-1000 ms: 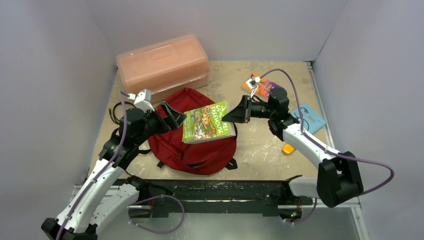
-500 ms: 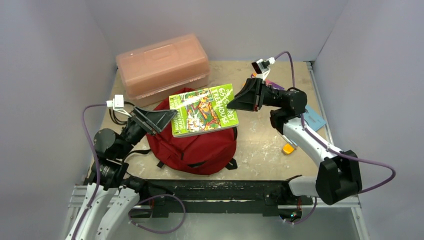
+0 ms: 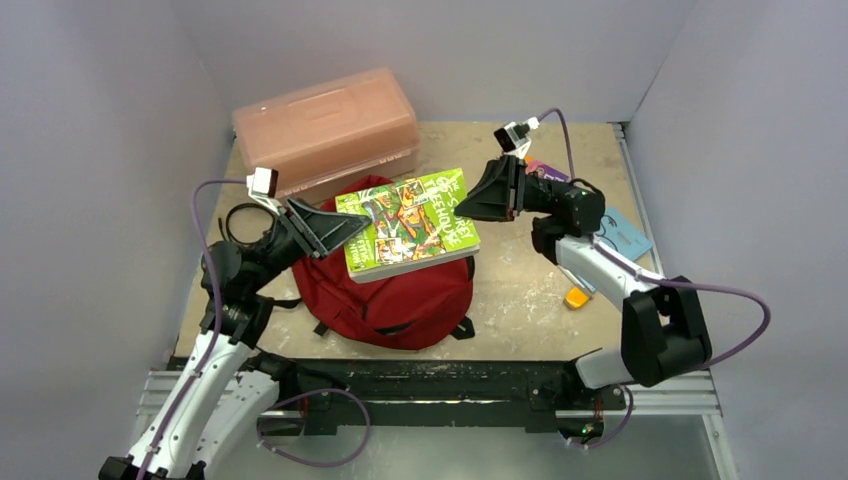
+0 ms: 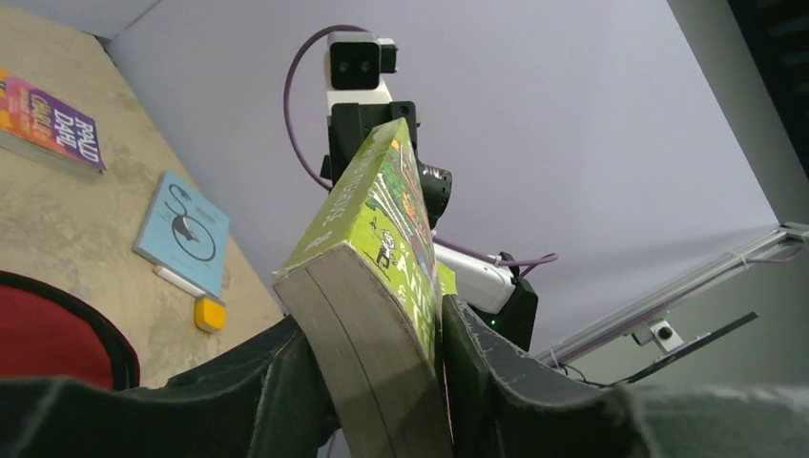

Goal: Pack the student bag
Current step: Pick up the book from the center of the board.

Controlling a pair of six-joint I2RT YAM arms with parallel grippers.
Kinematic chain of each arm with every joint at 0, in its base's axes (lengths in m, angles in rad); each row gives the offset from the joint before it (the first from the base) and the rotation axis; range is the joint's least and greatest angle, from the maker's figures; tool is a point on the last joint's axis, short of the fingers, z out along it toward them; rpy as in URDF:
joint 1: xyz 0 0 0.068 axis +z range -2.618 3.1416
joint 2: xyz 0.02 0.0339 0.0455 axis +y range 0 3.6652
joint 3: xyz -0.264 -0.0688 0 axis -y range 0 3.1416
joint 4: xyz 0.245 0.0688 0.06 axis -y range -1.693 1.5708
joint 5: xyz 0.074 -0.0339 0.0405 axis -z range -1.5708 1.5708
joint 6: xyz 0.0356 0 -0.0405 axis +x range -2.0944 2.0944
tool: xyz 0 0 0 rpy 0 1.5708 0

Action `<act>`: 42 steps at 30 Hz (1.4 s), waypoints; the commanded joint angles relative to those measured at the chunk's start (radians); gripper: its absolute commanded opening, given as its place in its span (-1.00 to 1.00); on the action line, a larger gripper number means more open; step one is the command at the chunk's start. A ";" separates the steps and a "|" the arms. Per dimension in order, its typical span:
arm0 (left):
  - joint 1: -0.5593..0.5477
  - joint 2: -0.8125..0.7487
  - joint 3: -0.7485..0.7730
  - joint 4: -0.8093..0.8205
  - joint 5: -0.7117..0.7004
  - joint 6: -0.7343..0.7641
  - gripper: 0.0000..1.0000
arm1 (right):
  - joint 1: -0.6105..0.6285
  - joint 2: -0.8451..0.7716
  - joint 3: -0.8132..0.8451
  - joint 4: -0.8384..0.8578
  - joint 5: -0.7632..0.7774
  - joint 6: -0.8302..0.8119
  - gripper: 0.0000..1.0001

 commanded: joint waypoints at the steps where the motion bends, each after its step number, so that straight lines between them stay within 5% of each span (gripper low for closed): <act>1: 0.002 -0.010 -0.022 0.133 0.079 -0.018 -0.35 | 0.004 -0.071 0.043 -0.089 0.024 -0.155 -1.00; 3: 0.002 -0.021 -0.024 0.121 0.065 0.006 -0.62 | 0.004 -0.092 0.045 -0.215 0.009 -0.244 -0.80; 6: 0.002 -0.032 -0.023 0.117 0.041 0.027 -0.93 | 0.005 -0.128 0.047 -0.436 -0.014 -0.395 0.02; 10: 0.002 -0.039 -0.034 0.127 0.016 0.054 -1.00 | 0.023 -0.174 0.055 -0.681 -0.031 -0.613 0.86; 18: 0.002 -0.022 -0.068 0.202 -0.026 0.072 -1.00 | 0.082 -0.200 0.031 -0.761 -0.042 -0.705 0.98; 22: 0.002 -0.017 -0.056 0.153 -0.021 0.156 -1.00 | 0.091 -0.189 0.016 -0.757 -0.041 -0.698 0.81; 28: 0.002 -0.052 -0.055 0.014 -0.062 0.248 -1.00 | 0.092 -0.182 -0.011 -0.702 -0.028 -0.660 0.16; 30: 0.002 -0.047 -0.022 -0.120 -0.089 0.291 -1.00 | 0.091 -0.181 -0.015 -0.716 -0.003 -0.672 -0.28; 32: 0.002 -0.028 0.050 -0.386 -0.164 0.329 -0.78 | 0.092 -0.173 -0.013 -0.768 0.025 -0.702 -0.99; 35: 0.002 0.026 0.150 -0.772 -0.309 0.376 -0.23 | 0.089 -0.167 -0.017 -0.851 0.060 -0.763 -1.00; 37: 0.002 0.065 0.202 -0.950 -0.429 0.400 -0.04 | 0.069 -0.184 0.025 -1.086 0.138 -0.917 -1.00; 40: 0.002 0.088 0.213 -1.031 -0.500 0.443 0.17 | 0.028 -0.221 0.142 -1.562 0.451 -1.186 -1.00; 42: 0.002 0.088 0.184 -0.988 -0.438 0.492 0.18 | 0.009 -0.258 0.174 -1.702 0.599 -1.262 -1.00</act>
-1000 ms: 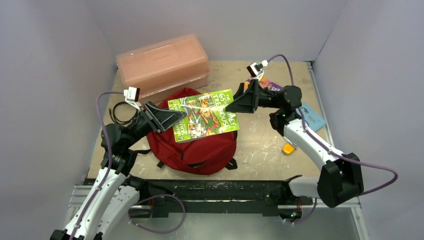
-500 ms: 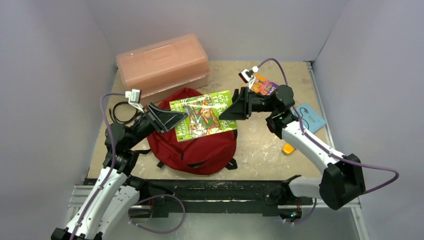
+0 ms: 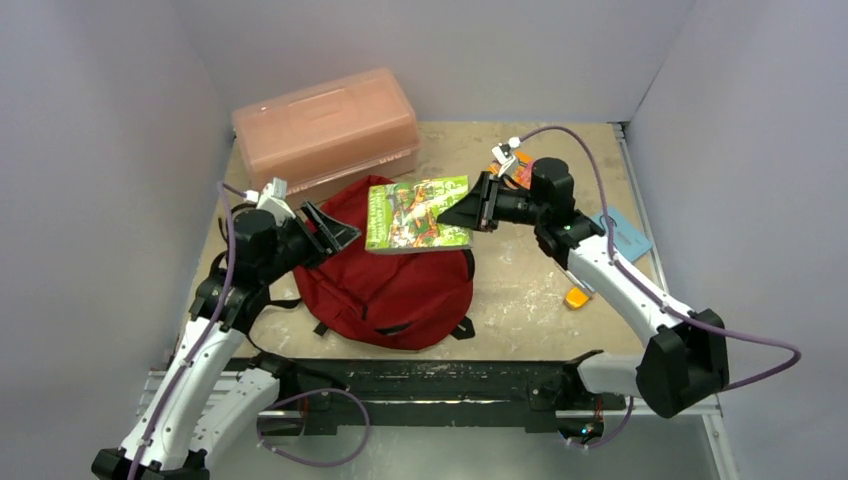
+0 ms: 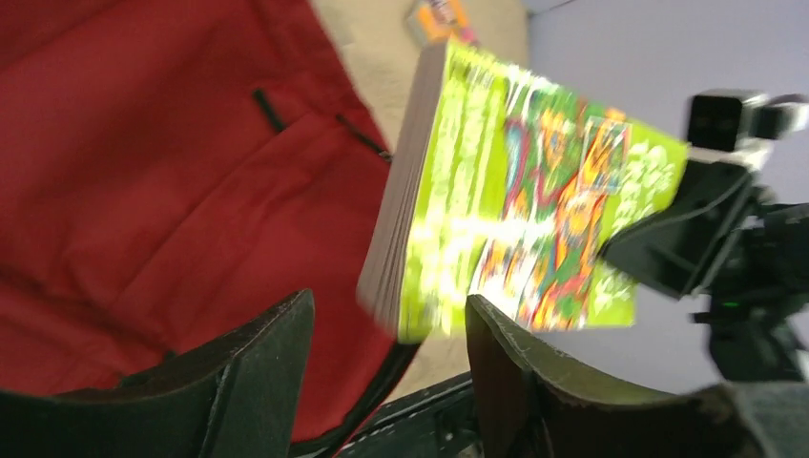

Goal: Pack the student bag
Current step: Pick up the book from the center of the board, then place the book in the student bag.

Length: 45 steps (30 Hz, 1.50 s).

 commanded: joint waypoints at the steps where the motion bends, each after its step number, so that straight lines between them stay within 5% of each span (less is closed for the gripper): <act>1: 0.003 0.011 -0.029 -0.130 -0.021 0.144 0.18 | -0.065 -0.120 0.128 -0.477 0.434 -0.310 -1.00; 5: -0.055 0.082 -0.081 0.042 0.192 0.203 0.13 | -0.097 -0.239 0.123 -0.562 0.634 -0.347 -1.00; 12: -0.456 0.331 0.025 0.078 -0.129 0.427 0.14 | -0.097 -0.468 0.104 -0.631 0.938 -0.399 -1.00; 19: -0.576 0.676 0.222 0.065 -0.206 0.478 0.13 | -0.097 -0.530 0.089 -0.672 0.977 -0.413 -1.00; 32: -0.760 0.923 0.279 0.080 -0.377 0.428 -0.18 | -0.098 -0.570 -0.140 -0.764 0.805 -0.399 -1.00; 38: -0.778 0.998 0.307 0.037 -0.447 0.441 0.22 | -0.097 -0.594 -0.172 -0.758 0.804 -0.391 -1.00; 42: -0.778 1.049 0.331 0.044 -0.437 0.425 0.71 | -0.098 -0.588 -0.171 -0.737 0.791 -0.392 -1.00; 45: -0.777 1.097 0.352 0.050 -0.459 0.422 0.78 | -0.097 -0.584 -0.179 -0.727 0.783 -0.392 -1.00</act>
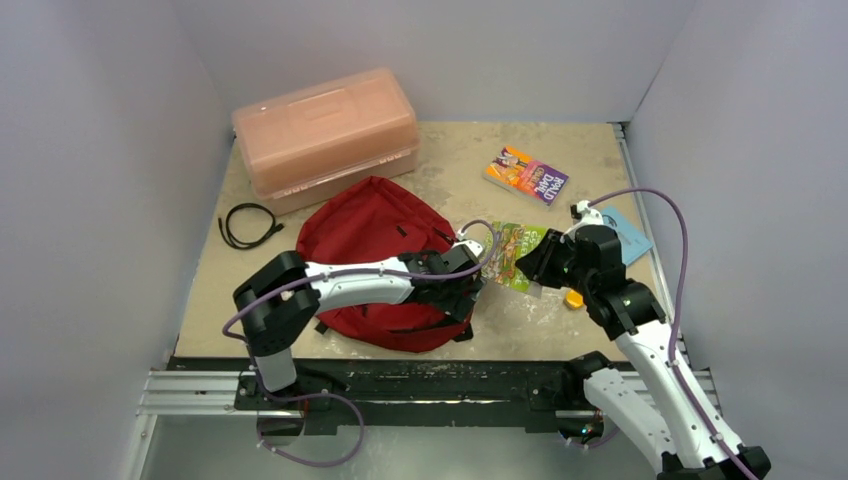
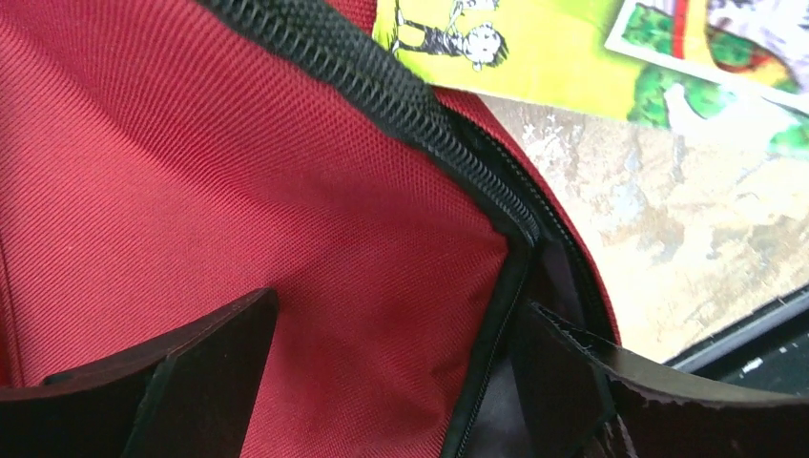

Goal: Pack the student bag
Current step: Place the book in the student bag.

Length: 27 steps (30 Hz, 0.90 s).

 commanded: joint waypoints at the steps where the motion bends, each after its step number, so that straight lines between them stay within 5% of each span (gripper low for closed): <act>1: 0.002 0.058 0.057 0.020 -0.050 0.002 0.73 | 0.003 -0.009 0.012 0.105 -0.035 0.000 -1.00; 3: 0.011 0.074 0.055 0.033 -0.067 0.014 0.51 | 0.001 -0.012 0.001 0.105 -0.037 0.000 -1.00; 7: 0.045 0.042 0.027 0.053 -0.107 0.031 -0.44 | 0.002 -0.023 -0.029 0.099 -0.050 0.001 -1.00; 12: 0.053 -0.127 0.003 0.045 -0.153 0.071 -0.87 | 0.002 -0.030 -0.048 0.096 -0.092 -0.026 -1.00; 15: 0.054 -0.216 0.000 0.043 -0.150 0.077 -1.00 | 0.002 -0.037 -0.031 0.095 -0.100 -0.040 -1.00; 27: 0.180 -0.479 -0.035 0.070 -0.028 0.022 -1.00 | 0.002 0.009 0.182 -0.019 -0.072 -0.090 -1.00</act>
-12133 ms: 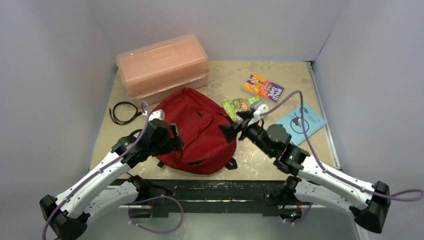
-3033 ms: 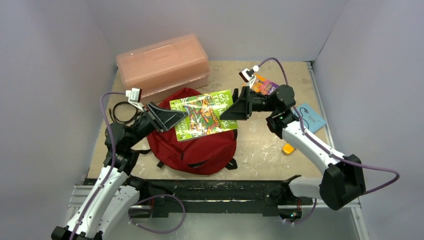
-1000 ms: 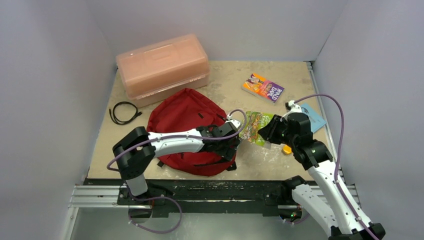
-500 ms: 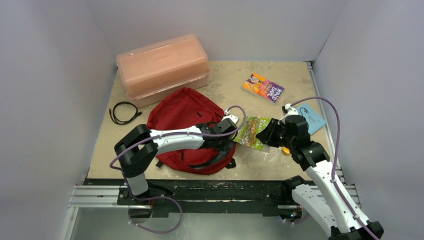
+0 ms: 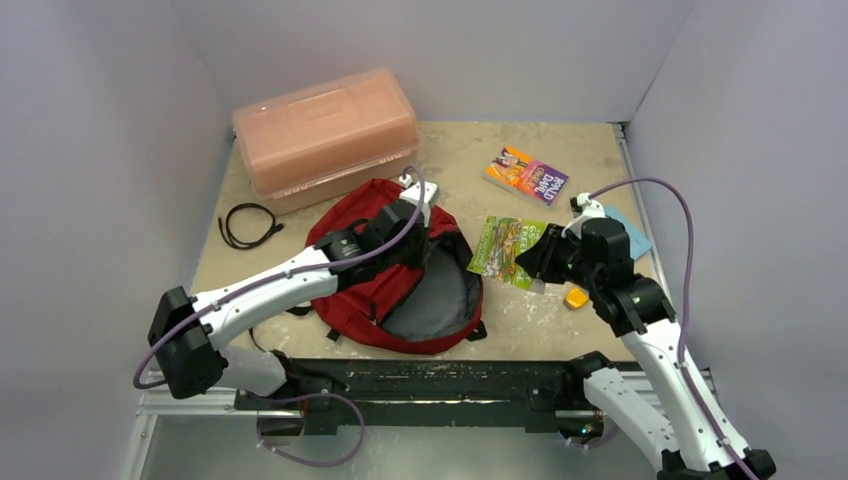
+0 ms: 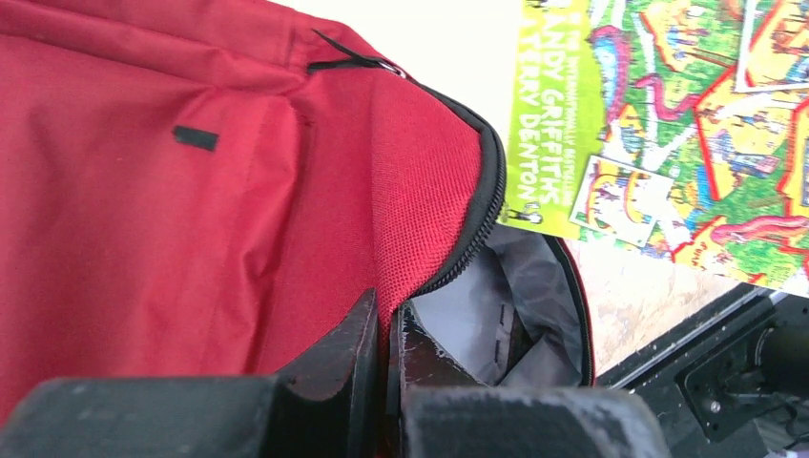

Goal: Pack the student bag
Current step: Place the book in the student bag.

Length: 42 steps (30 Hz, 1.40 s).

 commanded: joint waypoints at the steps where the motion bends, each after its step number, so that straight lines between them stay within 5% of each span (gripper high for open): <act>1: 0.045 -0.119 -0.017 0.067 0.020 -0.010 -1.00 | 0.002 -0.003 0.120 0.044 -0.035 -0.035 -1.00; 11: 0.064 -0.242 -0.001 0.168 -0.166 0.095 -1.00 | 0.002 0.082 0.178 0.062 -0.458 0.009 -1.00; 19: 0.065 -0.182 0.064 0.131 -0.175 0.136 -1.00 | 0.003 0.014 0.245 -0.019 -0.369 -0.055 -1.00; 26: 0.070 -0.137 0.110 0.105 -0.153 0.161 -1.00 | 0.003 0.030 0.185 0.019 -0.672 -0.053 -1.00; 30: 0.070 -0.141 0.129 0.099 -0.073 0.157 -1.00 | 0.006 0.071 0.133 0.010 -0.614 -0.051 -1.00; 42: 0.070 -0.192 0.113 0.025 0.138 0.071 -1.00 | 0.006 0.286 -0.217 0.885 -0.490 0.523 -1.00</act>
